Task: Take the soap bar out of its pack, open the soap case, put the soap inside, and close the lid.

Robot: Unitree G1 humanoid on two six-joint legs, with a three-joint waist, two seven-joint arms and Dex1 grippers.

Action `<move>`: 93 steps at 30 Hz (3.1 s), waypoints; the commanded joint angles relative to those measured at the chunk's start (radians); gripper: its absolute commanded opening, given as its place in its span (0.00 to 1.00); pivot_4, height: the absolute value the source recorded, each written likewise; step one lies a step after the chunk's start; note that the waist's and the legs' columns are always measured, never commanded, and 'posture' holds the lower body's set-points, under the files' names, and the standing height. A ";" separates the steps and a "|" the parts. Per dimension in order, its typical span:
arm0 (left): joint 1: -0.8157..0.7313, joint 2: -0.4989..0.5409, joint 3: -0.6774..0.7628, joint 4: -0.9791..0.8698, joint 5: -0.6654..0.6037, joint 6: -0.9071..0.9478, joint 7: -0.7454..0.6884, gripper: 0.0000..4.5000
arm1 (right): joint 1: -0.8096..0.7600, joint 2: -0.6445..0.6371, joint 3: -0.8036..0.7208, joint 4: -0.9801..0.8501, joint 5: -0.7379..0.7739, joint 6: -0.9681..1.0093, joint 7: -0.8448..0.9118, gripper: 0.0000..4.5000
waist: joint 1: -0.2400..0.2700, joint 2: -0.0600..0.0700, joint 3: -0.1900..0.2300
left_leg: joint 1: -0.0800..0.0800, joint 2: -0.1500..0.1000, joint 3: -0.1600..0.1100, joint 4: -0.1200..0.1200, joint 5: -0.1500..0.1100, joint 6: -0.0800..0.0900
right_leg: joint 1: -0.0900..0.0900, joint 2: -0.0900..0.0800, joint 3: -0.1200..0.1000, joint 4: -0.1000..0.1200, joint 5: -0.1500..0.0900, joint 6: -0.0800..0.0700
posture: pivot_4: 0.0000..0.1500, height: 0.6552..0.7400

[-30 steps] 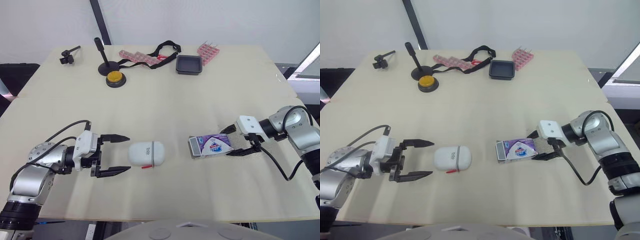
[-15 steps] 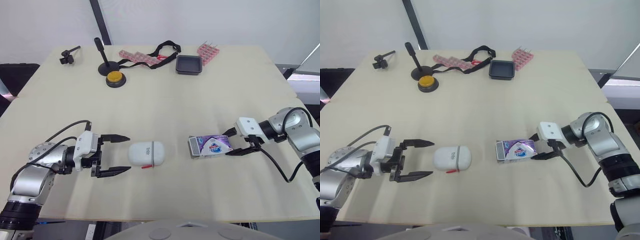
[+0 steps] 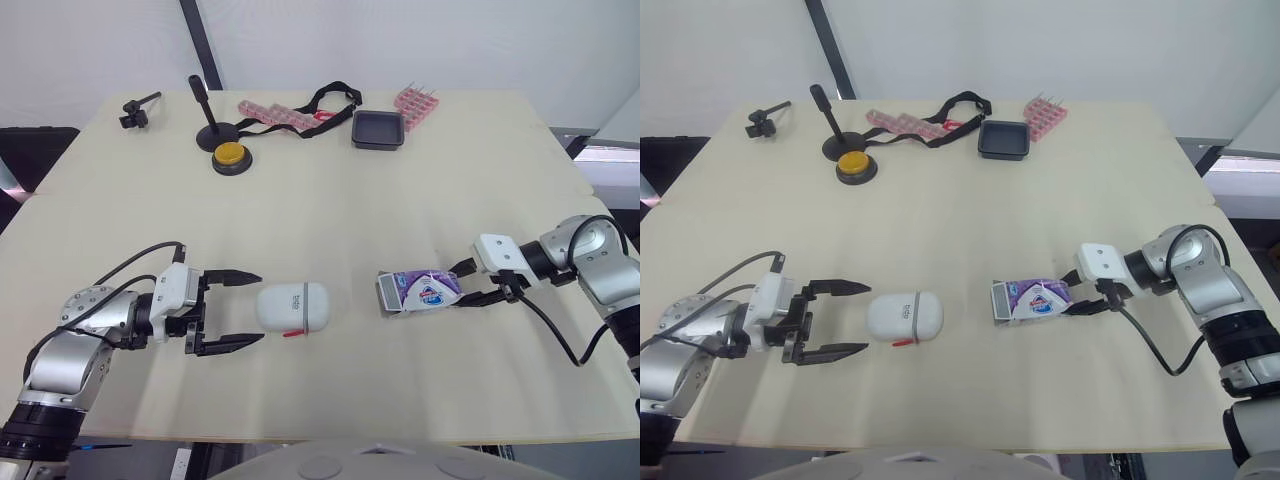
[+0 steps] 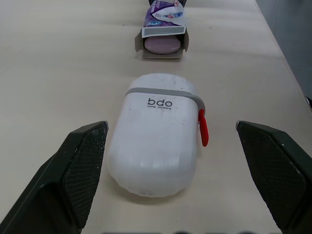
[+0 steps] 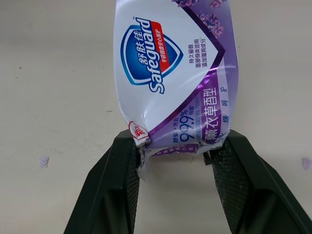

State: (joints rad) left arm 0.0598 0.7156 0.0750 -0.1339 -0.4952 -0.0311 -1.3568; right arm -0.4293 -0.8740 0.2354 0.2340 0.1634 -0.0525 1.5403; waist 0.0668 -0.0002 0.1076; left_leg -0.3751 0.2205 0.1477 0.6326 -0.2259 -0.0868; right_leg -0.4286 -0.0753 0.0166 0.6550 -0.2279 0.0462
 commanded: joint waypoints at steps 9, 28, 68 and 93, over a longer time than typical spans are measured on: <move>-0.010 0.002 0.002 0.000 0.011 -0.016 -0.001 1.00 | -0.023 -0.134 -0.065 -0.204 0.061 0.191 0.031 0.48 | 0.001 0.000 0.000 | 0.000 0.000 0.000 0.000 0.000 0.000 | 0.000 0.000 0.000 0.000 0.000 0.000 | 1.00 0.87; -0.031 0.002 -0.013 0.010 0.018 -0.022 -0.003 1.00 | -0.207 -0.247 0.026 -0.166 -0.078 0.133 0.074 0.48 | 0.003 0.000 0.000 | 0.000 0.000 0.000 0.000 0.000 0.000 | 0.000 0.000 0.000 0.000 0.000 0.000 | 1.00 0.87; -0.051 0.004 -0.025 0.035 0.035 -0.030 -0.005 1.00 | -0.018 -0.394 -0.227 0.118 0.035 0.069 0.025 0.48 | 0.009 0.000 0.000 | 0.000 0.000 0.000 0.002 0.000 0.000 | 0.000 0.000 0.000 0.001 0.000 -0.001 | 1.00 0.87; -0.062 -0.008 -0.004 0.027 -0.023 0.017 0.017 1.00 | 0.368 0.275 -0.804 -0.311 0.149 0.695 -1.214 0.48 | 0.017 0.001 -0.002 | 0.001 0.000 0.000 0.001 0.000 0.000 | 0.000 0.001 0.001 0.001 0.001 -0.001 | 1.00 0.87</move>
State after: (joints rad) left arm 0.0005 0.7042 0.0395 -0.0935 -0.4893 -0.0137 -1.3382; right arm -0.0735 -0.6142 -0.5279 0.0075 0.3033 0.6005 0.3954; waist 0.0834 0.0011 0.1054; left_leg -0.3745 0.2205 0.1483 0.6336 -0.2259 -0.0870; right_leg -0.4285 -0.0742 0.0180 0.6559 -0.2273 0.0453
